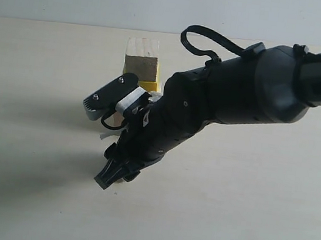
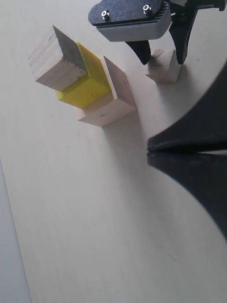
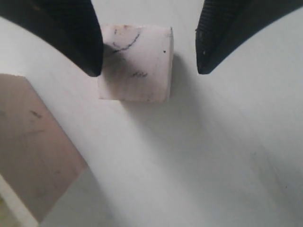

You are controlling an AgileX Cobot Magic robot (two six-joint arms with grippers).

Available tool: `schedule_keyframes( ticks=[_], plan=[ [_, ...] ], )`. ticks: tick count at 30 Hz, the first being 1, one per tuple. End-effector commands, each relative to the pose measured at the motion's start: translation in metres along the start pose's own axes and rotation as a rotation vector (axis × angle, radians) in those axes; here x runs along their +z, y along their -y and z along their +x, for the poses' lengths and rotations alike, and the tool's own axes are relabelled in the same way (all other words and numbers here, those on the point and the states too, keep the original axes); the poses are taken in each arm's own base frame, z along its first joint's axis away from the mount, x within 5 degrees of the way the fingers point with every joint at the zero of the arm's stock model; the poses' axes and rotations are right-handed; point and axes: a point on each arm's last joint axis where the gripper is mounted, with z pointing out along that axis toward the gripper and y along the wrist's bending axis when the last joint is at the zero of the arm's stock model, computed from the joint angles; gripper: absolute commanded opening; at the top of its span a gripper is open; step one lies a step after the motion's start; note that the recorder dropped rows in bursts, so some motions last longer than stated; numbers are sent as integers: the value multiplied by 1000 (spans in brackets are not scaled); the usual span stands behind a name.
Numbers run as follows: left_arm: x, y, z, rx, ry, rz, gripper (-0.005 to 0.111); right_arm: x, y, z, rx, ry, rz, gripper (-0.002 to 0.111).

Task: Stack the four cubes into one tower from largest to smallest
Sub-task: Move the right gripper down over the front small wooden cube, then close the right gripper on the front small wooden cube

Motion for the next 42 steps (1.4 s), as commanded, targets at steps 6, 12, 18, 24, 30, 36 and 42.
schedule_keyframes(
  ticks=[6, 12, 18, 24, 30, 36, 42],
  plan=[
    [-2, 0, 0, -6, 9, 2, 0, 8, -2, 9, 0, -68, -15, 49],
    [-2, 0, 0, -6, 9, 2, 0, 8, -2, 9, 0, -75, -17, 33],
    [-2, 0, 0, -6, 9, 2, 0, 7, -4, 15, 1, -140, -37, 43],
    [-2, 0, 0, 11, 9, 2, 0, -8, -7, 14, 16, -155, -60, 49],
    [-2, 1, -1, 13, 14, 3, 0, -27, -4, 0, -135, -28, -15, 50],
    [-2, 1, -1, 13, 14, 3, 0, -26, -3, -5, -140, 21, 2, 74],
    [-2, 1, -1, 10, 14, 6, 0, -25, -2, -8, -138, 59, 16, 73]
  ],
)
